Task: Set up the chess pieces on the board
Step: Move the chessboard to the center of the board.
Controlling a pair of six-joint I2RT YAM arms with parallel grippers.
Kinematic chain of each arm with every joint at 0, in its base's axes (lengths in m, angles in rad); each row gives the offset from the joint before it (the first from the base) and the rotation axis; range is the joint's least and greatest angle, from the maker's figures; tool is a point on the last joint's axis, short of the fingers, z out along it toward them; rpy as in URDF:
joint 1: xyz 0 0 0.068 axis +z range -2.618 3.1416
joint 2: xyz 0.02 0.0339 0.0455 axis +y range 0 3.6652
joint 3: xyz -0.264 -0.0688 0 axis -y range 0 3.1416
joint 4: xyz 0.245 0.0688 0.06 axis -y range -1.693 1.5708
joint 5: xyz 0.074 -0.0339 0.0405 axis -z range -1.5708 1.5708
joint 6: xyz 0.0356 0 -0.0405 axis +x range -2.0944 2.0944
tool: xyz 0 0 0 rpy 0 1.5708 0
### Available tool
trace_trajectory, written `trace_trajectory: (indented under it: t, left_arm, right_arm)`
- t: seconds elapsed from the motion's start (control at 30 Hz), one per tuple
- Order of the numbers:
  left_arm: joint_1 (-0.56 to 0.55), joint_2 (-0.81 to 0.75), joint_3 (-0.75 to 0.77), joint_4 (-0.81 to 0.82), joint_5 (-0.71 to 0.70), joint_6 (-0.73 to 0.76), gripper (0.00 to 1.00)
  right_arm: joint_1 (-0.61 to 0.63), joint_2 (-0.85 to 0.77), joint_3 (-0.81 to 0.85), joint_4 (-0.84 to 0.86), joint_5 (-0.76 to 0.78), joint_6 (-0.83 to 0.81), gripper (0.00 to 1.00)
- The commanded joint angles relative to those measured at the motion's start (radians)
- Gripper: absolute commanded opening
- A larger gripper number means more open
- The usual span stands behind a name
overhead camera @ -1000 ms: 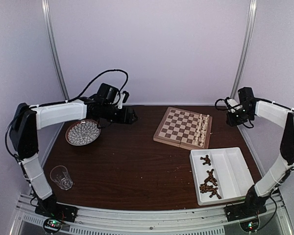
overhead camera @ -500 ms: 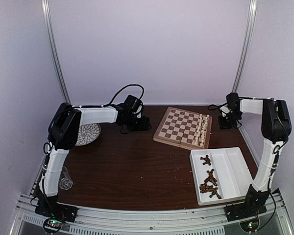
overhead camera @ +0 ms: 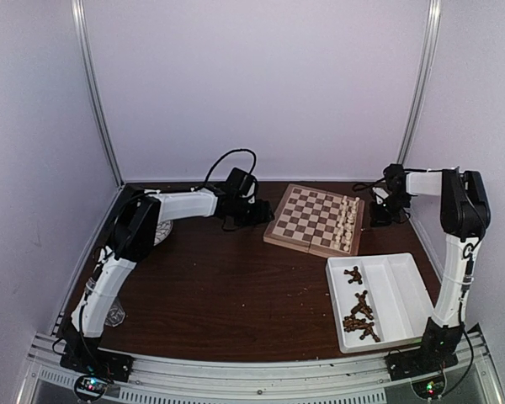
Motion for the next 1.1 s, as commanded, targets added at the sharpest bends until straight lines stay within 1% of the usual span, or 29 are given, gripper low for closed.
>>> trace_trajectory:
  t: [0.0, 0.2, 0.37, 0.57, 0.93, 0.97, 1.07]
  left_arm:
    - [-0.013, 0.016, 0.029, 0.045, 0.043, -0.015, 0.67]
    - [-0.026, 0.0, 0.0, 0.04, 0.056, 0.008, 0.61]
    - [-0.047, -0.022, -0.013, -0.011, 0.023, 0.065, 0.58]
    - [-0.063, -0.107, -0.125, 0.008, -0.018, 0.103, 0.54]
    - [-0.08, -0.178, -0.245, 0.039, -0.018, 0.133, 0.5]
    - [-0.082, -0.181, -0.252, 0.04, -0.02, 0.139, 0.49]
    - [-0.09, -0.197, -0.279, 0.042, -0.018, 0.147, 0.48]
  right_arm:
    - [-0.005, 0.026, 0.047, -0.022, -0.051, 0.045, 0.04]
    - [-0.003, 0.048, 0.067, -0.022, -0.094, 0.057, 0.03]
    - [0.0, 0.058, 0.072, -0.018, -0.132, 0.065, 0.03]
    - [0.004, 0.068, 0.085, -0.013, -0.17, 0.069, 0.04]
    - [0.029, 0.108, 0.128, -0.022, -0.229, 0.054, 0.04]
    - [0.057, 0.109, 0.132, -0.022, -0.232, 0.052, 0.04]
    - [0.077, 0.115, 0.144, -0.026, -0.236, 0.045, 0.04]
